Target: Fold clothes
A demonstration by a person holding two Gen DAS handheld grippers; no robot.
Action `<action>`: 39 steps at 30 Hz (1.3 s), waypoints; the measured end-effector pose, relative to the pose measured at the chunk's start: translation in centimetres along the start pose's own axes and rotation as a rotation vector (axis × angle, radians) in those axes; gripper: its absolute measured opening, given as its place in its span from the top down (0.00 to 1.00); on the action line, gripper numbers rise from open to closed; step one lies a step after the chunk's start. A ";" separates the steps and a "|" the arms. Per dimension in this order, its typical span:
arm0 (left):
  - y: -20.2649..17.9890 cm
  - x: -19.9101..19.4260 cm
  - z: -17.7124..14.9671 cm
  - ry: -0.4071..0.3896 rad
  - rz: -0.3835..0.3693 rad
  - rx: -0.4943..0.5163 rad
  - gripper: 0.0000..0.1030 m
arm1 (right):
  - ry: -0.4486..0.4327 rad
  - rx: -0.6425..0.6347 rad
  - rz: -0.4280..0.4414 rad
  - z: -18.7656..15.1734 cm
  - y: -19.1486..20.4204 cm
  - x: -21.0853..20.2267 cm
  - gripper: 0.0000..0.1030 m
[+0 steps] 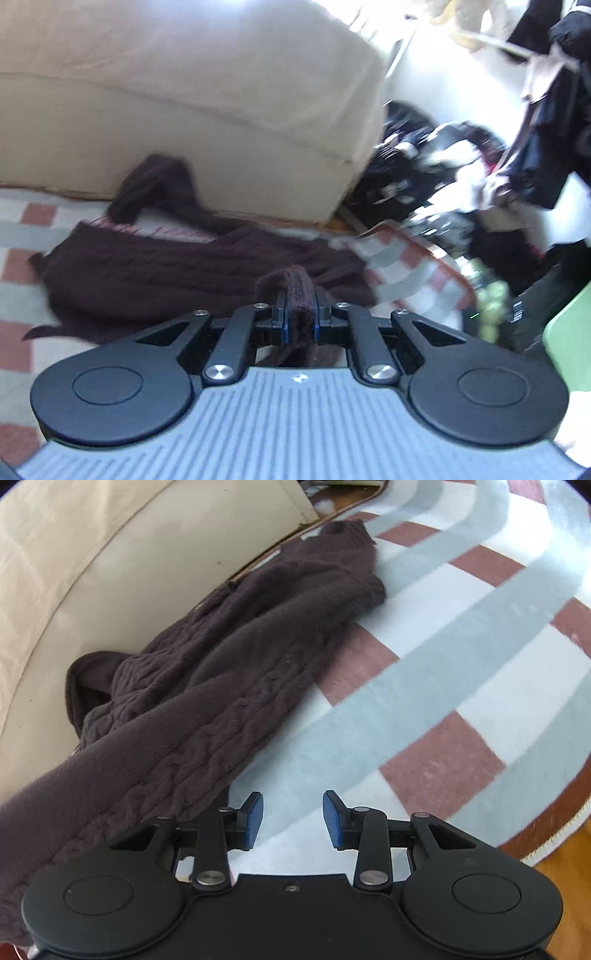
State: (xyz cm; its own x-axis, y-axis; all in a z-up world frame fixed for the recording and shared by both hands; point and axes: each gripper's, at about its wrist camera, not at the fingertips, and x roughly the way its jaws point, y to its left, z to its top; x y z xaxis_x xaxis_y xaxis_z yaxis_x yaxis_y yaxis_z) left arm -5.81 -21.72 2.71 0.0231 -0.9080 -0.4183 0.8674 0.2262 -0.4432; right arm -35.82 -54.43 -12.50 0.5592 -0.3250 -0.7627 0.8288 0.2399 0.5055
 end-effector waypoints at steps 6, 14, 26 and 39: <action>0.8 -0.8 -1.2 -0.032 -0.110 -0.109 0.90 | 0.006 0.044 0.064 -0.1 0.5 0.6 0.58; 0.2 -1.2 -1.9 0.014 -0.203 -0.111 0.90 | 0.058 0.254 0.388 -1.7 0.4 1.5 0.40; -2.7 -2.5 -1.9 0.050 -0.313 -0.071 0.90 | 0.098 0.547 0.592 -3.4 -1.7 4.1 0.14; -0.1 0.0 -2.7 0.239 0.090 -0.018 0.97 | -0.307 0.066 0.249 0.9 2.3 -5.6 0.91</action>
State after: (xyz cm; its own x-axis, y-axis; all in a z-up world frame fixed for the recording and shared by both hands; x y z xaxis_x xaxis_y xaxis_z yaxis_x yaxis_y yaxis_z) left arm -7.24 -20.82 0.64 -0.0203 -0.7753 -0.6313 0.8583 0.3103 -0.4087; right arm -37.04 -52.87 -6.77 0.7143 -0.5249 -0.4629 0.6613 0.2896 0.6919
